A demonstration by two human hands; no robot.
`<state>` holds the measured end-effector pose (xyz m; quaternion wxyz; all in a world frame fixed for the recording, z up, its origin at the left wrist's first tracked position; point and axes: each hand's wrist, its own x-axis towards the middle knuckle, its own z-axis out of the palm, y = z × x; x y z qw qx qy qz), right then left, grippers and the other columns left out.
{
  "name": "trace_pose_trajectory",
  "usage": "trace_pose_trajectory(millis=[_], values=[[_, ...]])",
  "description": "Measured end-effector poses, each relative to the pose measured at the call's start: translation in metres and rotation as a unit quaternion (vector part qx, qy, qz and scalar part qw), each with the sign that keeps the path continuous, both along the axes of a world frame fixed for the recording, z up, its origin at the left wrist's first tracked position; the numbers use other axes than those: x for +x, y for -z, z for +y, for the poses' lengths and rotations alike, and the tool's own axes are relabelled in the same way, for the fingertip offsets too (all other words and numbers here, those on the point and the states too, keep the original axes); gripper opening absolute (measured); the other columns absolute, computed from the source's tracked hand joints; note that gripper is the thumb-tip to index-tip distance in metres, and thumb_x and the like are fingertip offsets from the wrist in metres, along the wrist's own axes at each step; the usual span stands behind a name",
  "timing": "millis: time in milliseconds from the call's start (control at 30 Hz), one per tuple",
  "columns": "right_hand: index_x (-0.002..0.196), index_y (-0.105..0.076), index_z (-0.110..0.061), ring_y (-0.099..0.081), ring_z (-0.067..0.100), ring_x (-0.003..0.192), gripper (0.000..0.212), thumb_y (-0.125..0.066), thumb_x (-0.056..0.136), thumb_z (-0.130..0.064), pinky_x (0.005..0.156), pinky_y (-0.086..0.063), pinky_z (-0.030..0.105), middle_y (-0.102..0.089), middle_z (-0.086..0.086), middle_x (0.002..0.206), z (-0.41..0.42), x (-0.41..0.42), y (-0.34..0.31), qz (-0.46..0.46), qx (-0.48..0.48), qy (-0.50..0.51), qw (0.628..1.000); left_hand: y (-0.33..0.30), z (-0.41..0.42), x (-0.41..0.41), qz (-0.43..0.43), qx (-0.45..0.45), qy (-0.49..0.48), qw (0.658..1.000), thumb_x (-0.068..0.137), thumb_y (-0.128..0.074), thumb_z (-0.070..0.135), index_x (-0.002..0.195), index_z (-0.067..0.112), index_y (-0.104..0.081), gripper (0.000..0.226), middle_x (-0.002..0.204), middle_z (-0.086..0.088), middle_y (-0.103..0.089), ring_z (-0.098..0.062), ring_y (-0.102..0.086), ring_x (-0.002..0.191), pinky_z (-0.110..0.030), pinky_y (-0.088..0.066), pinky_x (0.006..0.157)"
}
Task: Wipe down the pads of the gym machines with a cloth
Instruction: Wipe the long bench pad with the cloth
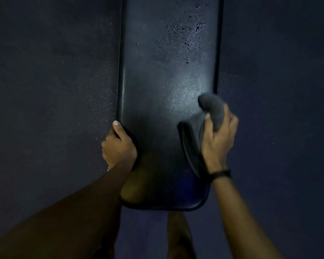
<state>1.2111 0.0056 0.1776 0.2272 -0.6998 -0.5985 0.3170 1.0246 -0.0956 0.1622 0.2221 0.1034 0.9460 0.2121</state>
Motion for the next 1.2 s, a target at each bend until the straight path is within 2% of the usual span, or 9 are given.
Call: trace_pose_trajectory(millis=[167, 367, 500, 600, 667, 767, 900, 1000, 1200], values=[[0.151, -0.040, -0.024, -0.052, 0.021, 0.118, 0.060, -0.055, 0.096, -0.042, 0.084, -0.031, 0.021, -0.048, 0.009, 0.127, 0.099, -0.034, 0.014, -0.018, 0.007, -0.009, 1.000, 0.001, -0.001, 0.001, 0.005, 0.008, 0.000, 1.000, 0.104, -0.019, 0.056, 0.081, 0.003, -0.062, 0.072, 0.077, -0.015, -0.061, -0.037, -0.061, 0.078, -0.047, -0.047, 0.074], [0.149, -0.045, -0.019, -0.035, 0.005, 0.121, 0.061, -0.064, 0.093, -0.035, 0.089, -0.021, -0.004, -0.044, 0.013, 0.138, -0.003, 0.010, 0.004, -0.008, 0.008, -0.046, 0.999, 0.001, -0.001, 0.001, 0.013, 0.013, 0.000, 1.000, 0.105, -0.020, 0.055, 0.084, 0.000, -0.064, 0.073, 0.080, -0.019, -0.064, -0.038, -0.062, 0.079, -0.047, -0.047, 0.073], [0.145, -0.043, -0.023, -0.042, 0.021, 0.129, 0.065, -0.051, 0.091, -0.058, 0.102, -0.041, 0.038, -0.038, 0.002, 0.141, -0.123, 0.053, -0.008, -0.017, -0.072, -0.005, 0.997, -0.001, 0.001, 0.000, 0.003, 0.008, -0.007, 1.000, 0.106, -0.022, 0.053, 0.083, 0.002, -0.063, 0.069, 0.077, -0.014, -0.061, -0.038, -0.062, 0.079, -0.045, -0.046, 0.073], [0.140, -0.042, -0.031, -0.047, 0.018, 0.119, 0.060, -0.044, 0.093, -0.068, 0.096, -0.048, 0.051, -0.037, -0.004, 0.134, -0.157, 0.064, -0.013, -0.018, -0.084, -0.002, 0.996, -0.001, 0.000, 0.000, -0.004, 0.008, -0.005, 1.000, 0.105, -0.021, 0.055, 0.087, 0.003, -0.064, 0.070, 0.083, -0.017, -0.065, -0.038, -0.062, 0.082, -0.050, -0.050, 0.079], [0.138, -0.045, -0.031, -0.047, 0.005, 0.113, 0.055, -0.046, 0.093, -0.062, 0.095, -0.050, 0.042, -0.041, -0.006, 0.129, -0.142, 0.054, -0.015, -0.012, -0.077, 0.023, 0.997, -0.001, 0.000, 0.000, -0.007, 0.010, -0.005, 1.000, 0.105, -0.020, 0.055, 0.087, 0.003, -0.064, 0.070, 0.083, -0.017, -0.065, -0.038, -0.062, 0.082, -0.052, -0.051, 0.080], [0.141, -0.048, -0.025, -0.041, -0.011, 0.111, 0.053, -0.048, 0.097, -0.056, 0.092, -0.036, 0.009, -0.044, -0.002, 0.129, -0.076, 0.022, -0.014, -0.011, -0.039, 0.030, 0.999, -0.001, 0.001, 0.000, -0.010, 0.005, -0.010, 1.000, 0.101, -0.016, 0.060, 0.091, 0.001, -0.066, 0.078, 0.086, -0.020, -0.067, -0.038, -0.063, 0.082, -0.054, -0.052, 0.080], [0.149, -0.041, -0.022, -0.045, 0.022, 0.124, 0.059, -0.048, 0.100, -0.054, 0.090, -0.029, 0.022, -0.046, 0.009, 0.135, 0.053, -0.030, 0.004, -0.065, 0.017, 0.016, 0.998, -0.003, 0.001, 0.000, -0.013, 0.000, -0.013, 1.000, 0.102, -0.016, 0.061, 0.084, 0.005, -0.064, 0.075, 0.081, -0.016, -0.065, -0.036, -0.062, 0.081, -0.050, -0.050, 0.079], [0.150, -0.041, -0.022, -0.045, 0.024, 0.122, 0.062, -0.047, 0.099, -0.057, 0.087, -0.036, 0.030, -0.047, 0.011, 0.133, 0.109, -0.052, 0.014, -0.096, 0.025, 0.014, 0.995, -0.004, 0.002, 0.000, -0.016, 0.008, -0.013, 1.000, 0.104, -0.019, 0.057, 0.090, 0.003, -0.067, 0.073, 0.084, -0.017, -0.067, -0.036, -0.063, 0.081, -0.048, -0.049, 0.078], [0.149, -0.042, -0.023, -0.040, 0.017, 0.119, 0.063, -0.054, 0.096, -0.054, 0.089, -0.026, 0.016, -0.045, 0.010, 0.129, 0.011, -0.011, 0.005, -0.087, 0.029, -0.026, 0.995, -0.007, 0.004, -0.002, -0.022, 0.014, -0.022, 0.999, 0.106, -0.022, 0.055, 0.098, 0.002, -0.068, 0.071, 0.095, -0.021, -0.068, -0.041, -0.062, 0.091, -0.047, -0.047, 0.084]])
